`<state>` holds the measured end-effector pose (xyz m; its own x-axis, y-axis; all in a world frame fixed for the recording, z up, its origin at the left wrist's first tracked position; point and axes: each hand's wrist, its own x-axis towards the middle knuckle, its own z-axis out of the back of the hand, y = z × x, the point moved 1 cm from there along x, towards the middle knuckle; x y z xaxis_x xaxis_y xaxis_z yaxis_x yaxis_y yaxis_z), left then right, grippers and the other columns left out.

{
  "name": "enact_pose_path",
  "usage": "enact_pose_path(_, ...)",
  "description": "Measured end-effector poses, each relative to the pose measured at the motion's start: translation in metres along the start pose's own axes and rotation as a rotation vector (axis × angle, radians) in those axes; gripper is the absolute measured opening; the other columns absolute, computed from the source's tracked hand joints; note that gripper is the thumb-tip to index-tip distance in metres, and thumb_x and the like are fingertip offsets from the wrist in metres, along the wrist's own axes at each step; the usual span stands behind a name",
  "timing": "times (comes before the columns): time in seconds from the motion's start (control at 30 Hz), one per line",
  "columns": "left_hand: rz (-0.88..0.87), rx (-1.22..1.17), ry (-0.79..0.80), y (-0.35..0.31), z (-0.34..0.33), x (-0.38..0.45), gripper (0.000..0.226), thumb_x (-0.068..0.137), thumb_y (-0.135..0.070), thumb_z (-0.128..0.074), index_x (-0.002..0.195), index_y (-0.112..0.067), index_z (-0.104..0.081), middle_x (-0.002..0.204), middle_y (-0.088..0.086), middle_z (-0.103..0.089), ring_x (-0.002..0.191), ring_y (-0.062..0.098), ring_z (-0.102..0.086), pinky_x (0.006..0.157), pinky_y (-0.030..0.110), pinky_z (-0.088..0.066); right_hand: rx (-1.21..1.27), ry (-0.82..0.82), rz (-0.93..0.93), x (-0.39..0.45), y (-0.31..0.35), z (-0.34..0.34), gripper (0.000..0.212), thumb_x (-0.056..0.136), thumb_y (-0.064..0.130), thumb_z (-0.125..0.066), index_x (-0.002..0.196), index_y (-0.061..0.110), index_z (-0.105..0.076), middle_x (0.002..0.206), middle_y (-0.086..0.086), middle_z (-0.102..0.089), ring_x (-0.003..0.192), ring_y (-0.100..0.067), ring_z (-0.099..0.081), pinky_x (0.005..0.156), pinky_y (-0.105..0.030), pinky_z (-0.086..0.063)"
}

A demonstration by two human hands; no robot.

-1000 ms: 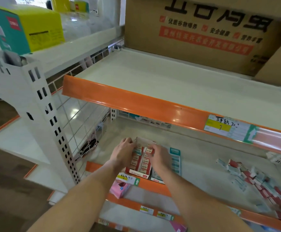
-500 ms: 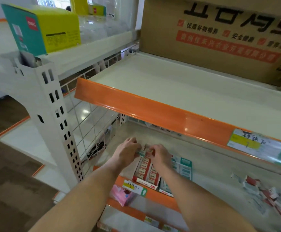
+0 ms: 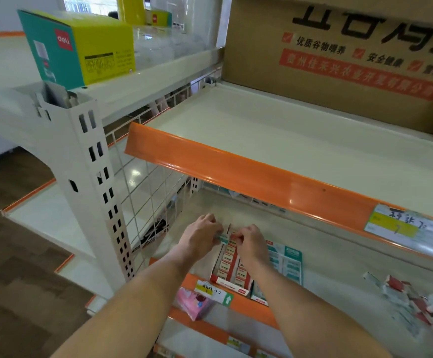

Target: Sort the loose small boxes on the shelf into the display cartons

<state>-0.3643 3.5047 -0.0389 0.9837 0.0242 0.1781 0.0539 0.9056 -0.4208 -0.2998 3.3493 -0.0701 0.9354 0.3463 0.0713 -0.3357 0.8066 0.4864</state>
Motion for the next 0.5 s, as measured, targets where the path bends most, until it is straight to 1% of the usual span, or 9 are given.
enact_pose_path(0.07,-0.007,0.0,0.002,0.001,-0.001,-0.001,0.025,0.088,-0.028,-0.068,0.111,-0.021,-0.065,0.108,-0.006,-0.053,0.103,0.011,-0.05,0.081,0.022,-0.043,-0.045,0.018,0.029,-0.003,-0.001,-0.001,0.022,0.098,0.021,-0.055,0.117,0.02,-0.066,0.102,0.005,-0.054,0.089,-0.013,-0.055,0.08,-0.033,-0.054)
enact_pose_path(0.13,-0.004,0.0,0.008,0.001,-0.002,-0.001,0.025,0.088,-0.029,-0.068,0.112,-0.021,-0.065,0.108,-0.006,-0.053,0.102,0.011,-0.05,0.08,0.021,-0.042,-0.109,0.038,0.077,-0.008,-0.003,-0.002,0.025,0.101,0.024,-0.048,0.12,0.023,-0.064,0.105,0.004,-0.056,0.094,-0.015,-0.056,0.083,-0.035,-0.054)
enact_pose_path(0.2,-0.002,0.002,0.013,0.001,-0.002,0.0,0.026,0.088,-0.03,-0.068,0.112,-0.021,-0.065,0.109,-0.005,-0.053,0.103,0.011,-0.05,0.083,0.024,-0.045,-0.128,0.06,0.114,-0.012,-0.004,-0.002,0.024,0.103,0.031,-0.041,0.113,0.028,-0.063,0.103,0.005,-0.059,0.09,-0.014,-0.061,0.08,-0.037,-0.057)
enact_pose_path(0.27,-0.004,0.002,0.02,0.0,-0.003,0.001,0.026,0.088,-0.03,-0.068,0.112,-0.02,-0.065,0.109,-0.005,-0.054,0.103,0.012,-0.051,0.085,0.027,-0.048,-0.111,0.044,0.158,-0.016,-0.004,-0.001,0.022,0.103,0.041,-0.038,0.099,0.034,-0.058,0.094,0.005,-0.063,0.074,-0.011,-0.068,0.068,-0.037,-0.06)
enact_pose_path(0.33,-0.008,0.001,0.024,-0.001,-0.003,0.002,0.027,0.088,-0.031,-0.068,0.112,-0.02,-0.066,0.109,-0.004,-0.055,0.103,0.012,-0.051,0.085,0.027,-0.048,-0.131,0.015,0.2,-0.019,-0.004,0.001,0.022,0.101,0.047,-0.038,0.093,0.036,-0.056,0.091,0.004,-0.065,0.065,-0.009,-0.069,0.06,-0.036,-0.06)
enact_pose_path(0.4,-0.008,-0.001,0.028,-0.001,-0.004,0.002,0.027,0.088,-0.032,-0.068,0.111,-0.021,-0.065,0.11,-0.004,-0.056,0.102,0.012,-0.052,0.084,0.027,-0.048,-0.094,0.013,0.215,-0.022,-0.005,0.003,0.021,0.099,0.049,-0.04,0.094,0.037,-0.058,0.093,0.004,-0.065,0.065,-0.01,-0.07,0.061,-0.038,-0.061)
enact_pose_path(0.5,-0.007,-0.001,0.028,-0.001,-0.004,0.003,0.027,0.087,-0.034,-0.069,0.111,-0.022,-0.066,0.109,-0.005,-0.056,0.1,0.011,-0.052,0.081,0.024,-0.046,-0.138,-0.033,0.249,-0.022,-0.003,0.0,0.02,0.099,0.048,-0.04,0.095,0.038,-0.058,0.095,0.007,-0.063,0.07,-0.01,-0.069,0.065,-0.04,-0.061)
